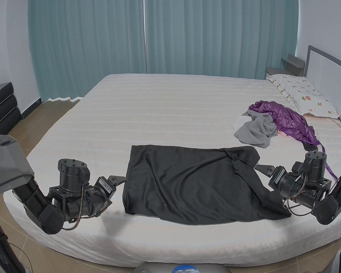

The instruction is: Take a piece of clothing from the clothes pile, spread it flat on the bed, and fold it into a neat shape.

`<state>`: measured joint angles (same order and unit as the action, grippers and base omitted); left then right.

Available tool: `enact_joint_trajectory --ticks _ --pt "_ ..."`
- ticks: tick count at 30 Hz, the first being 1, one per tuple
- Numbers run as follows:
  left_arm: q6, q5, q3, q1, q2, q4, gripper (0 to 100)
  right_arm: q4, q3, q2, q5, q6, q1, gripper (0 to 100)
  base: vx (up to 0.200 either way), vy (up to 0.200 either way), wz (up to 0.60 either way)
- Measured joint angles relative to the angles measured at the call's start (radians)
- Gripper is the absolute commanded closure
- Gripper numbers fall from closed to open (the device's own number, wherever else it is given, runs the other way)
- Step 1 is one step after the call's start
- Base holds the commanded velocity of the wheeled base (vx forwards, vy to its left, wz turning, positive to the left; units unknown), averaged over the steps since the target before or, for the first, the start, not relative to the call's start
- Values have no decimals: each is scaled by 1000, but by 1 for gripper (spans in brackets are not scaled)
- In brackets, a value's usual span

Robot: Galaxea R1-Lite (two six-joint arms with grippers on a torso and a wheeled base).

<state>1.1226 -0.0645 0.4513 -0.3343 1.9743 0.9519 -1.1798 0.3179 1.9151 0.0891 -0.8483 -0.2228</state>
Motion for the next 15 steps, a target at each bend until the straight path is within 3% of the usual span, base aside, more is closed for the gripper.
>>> enact_joint_trajectory --ticks 2,15 --pt "2 0 1 0 0 0 0 -1 -3 1 0 0 0 0 0 0 0" --pt "3 -1 4 -1 0 0 0 -1 -8 6 -2 0 -6 0 0 -200 0"
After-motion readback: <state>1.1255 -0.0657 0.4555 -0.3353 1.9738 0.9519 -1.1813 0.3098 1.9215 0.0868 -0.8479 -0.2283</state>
